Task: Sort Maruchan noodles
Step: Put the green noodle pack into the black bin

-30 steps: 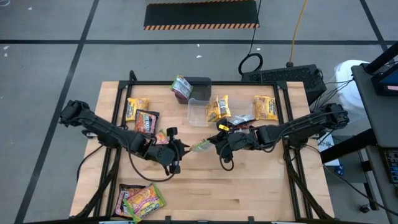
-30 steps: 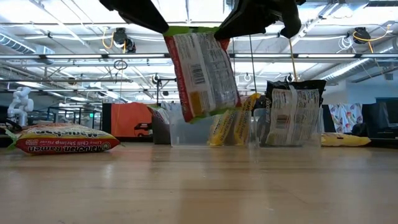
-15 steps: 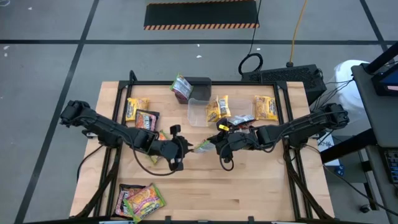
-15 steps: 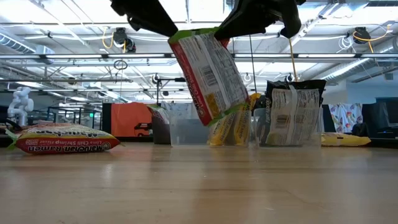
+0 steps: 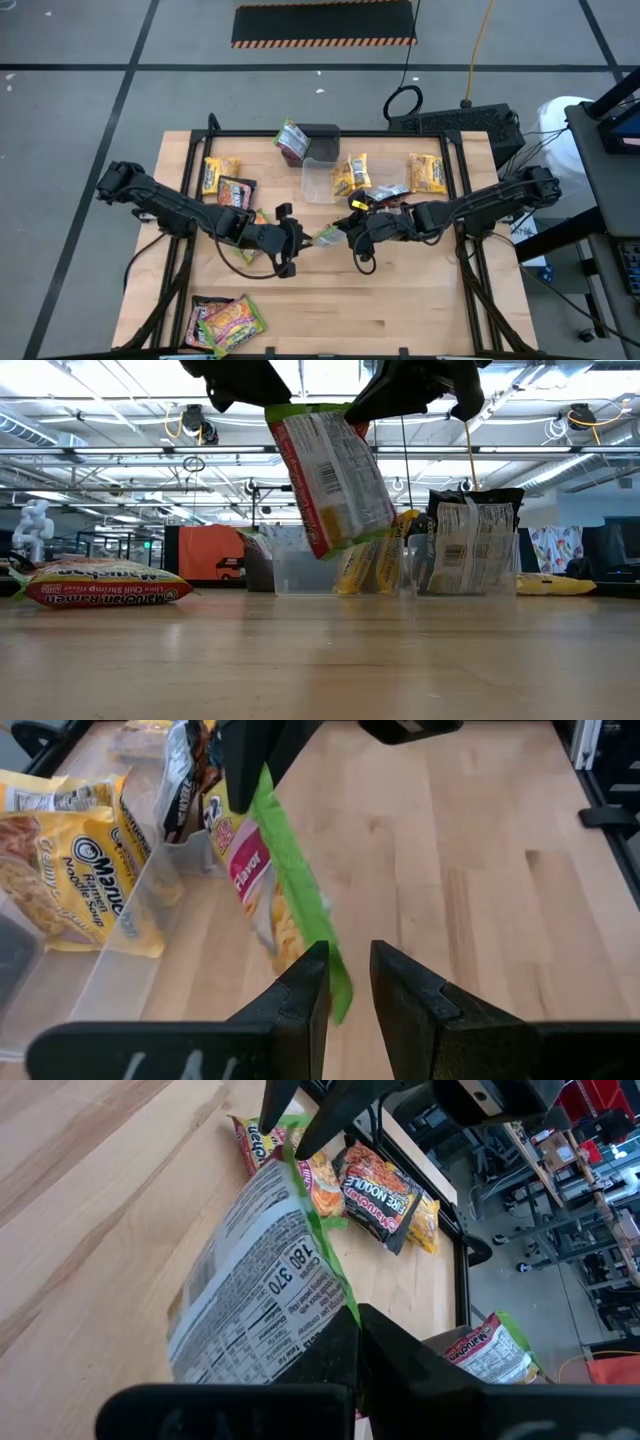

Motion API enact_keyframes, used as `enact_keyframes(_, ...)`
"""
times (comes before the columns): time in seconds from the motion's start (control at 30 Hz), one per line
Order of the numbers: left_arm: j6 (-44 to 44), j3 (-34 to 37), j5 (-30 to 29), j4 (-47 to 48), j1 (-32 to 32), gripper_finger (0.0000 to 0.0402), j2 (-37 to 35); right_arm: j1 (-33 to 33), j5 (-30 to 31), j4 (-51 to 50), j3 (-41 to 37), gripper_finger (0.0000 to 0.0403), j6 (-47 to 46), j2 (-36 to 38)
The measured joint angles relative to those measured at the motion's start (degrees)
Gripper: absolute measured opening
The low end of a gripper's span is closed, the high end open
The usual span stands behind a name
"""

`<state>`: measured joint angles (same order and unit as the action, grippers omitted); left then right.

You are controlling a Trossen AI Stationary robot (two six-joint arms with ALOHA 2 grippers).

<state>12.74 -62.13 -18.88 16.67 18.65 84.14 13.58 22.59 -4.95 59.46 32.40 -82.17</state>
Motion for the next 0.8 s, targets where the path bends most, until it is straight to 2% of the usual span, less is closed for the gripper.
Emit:
enact_keyframes(0.43,-4.5,0.0,-0.4,0.1,-0.1,0.0083,4.2,0.0,0.0,0.0,0.0,0.0000,0.0,0.0)
enact_keyframes(0.8,-4.5,0.0,-0.7,-0.7,-0.3,0.0081,7.3,0.0,0.0,-0.1,0.0,0.0000,0.4,0.0)
